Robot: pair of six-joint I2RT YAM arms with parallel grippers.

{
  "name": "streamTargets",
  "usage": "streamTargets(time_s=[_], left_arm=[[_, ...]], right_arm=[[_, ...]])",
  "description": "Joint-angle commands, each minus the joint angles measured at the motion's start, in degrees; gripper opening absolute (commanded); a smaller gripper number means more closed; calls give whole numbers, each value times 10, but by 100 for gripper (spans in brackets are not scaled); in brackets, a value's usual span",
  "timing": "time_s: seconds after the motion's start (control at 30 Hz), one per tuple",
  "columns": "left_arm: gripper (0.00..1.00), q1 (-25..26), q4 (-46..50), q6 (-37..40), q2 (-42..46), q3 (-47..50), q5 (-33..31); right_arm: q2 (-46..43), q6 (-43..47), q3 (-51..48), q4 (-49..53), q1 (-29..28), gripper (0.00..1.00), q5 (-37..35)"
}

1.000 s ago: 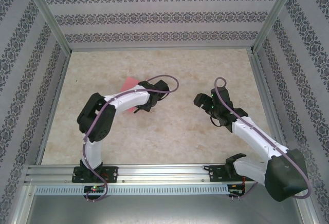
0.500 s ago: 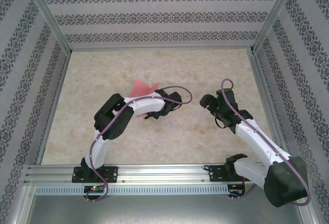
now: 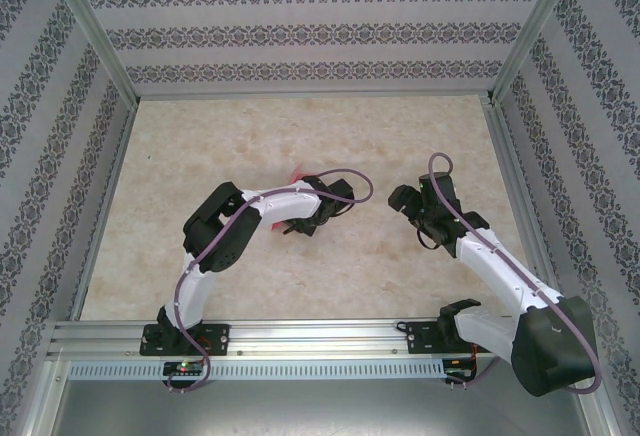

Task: Fold a paper plane with a square sheet of paper (pick it up from the middle)
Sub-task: Turn over the paper at the center of the table, then move the paper to the center of the table.

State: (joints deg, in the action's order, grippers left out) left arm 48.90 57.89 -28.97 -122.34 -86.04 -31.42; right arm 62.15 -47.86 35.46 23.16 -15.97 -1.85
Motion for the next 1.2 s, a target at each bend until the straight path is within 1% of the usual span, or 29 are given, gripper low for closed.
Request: streamTargets(time_s=[0.0, 0.13, 0.33, 0.43, 0.5, 0.53, 0.63, 0.7, 0.77, 0.8, 0.9, 1.0, 1.17], left_arm=[[33, 11, -15, -10, 48, -2, 53], [41, 12, -24, -15, 108, 5, 103], [58, 2, -91, -17, 220, 47, 199], [64, -21, -129, -24, 274, 83, 225], [70, -56, -157, -40, 310, 124, 244], [75, -75, -165, -52, 325, 144, 250], [86, -146, -191, -82, 372, 213, 281], [93, -196, -215, -91, 402, 262, 309], [97, -239, -226, -96, 426, 300, 325], [98, -259, -229, -96, 437, 318, 331], [100, -306, -241, -98, 463, 360, 355], [100, -336, -248, -104, 481, 390, 369], [100, -356, -245, -106, 496, 408, 370]], right_arm=[[1, -5, -4, -15, 4, 86, 10], [15, -7, -6, -39, 4, 86, 32], [45, 0, 11, -59, -12, 85, 53], [64, 9, 34, -68, -35, 84, 55], [88, 14, 54, -76, -60, 83, 58], [101, 17, 66, -78, -74, 82, 61], [167, 24, 116, -89, -132, 73, 64], [219, 21, 157, -105, -172, 63, 68], [274, 15, 201, -118, -208, 54, 76], [306, 12, 224, -120, -226, 47, 80], [391, 5, 305, -123, -267, 36, 89], [463, -5, 373, -120, -294, 30, 103], [548, -10, 451, -108, -313, 29, 135]])
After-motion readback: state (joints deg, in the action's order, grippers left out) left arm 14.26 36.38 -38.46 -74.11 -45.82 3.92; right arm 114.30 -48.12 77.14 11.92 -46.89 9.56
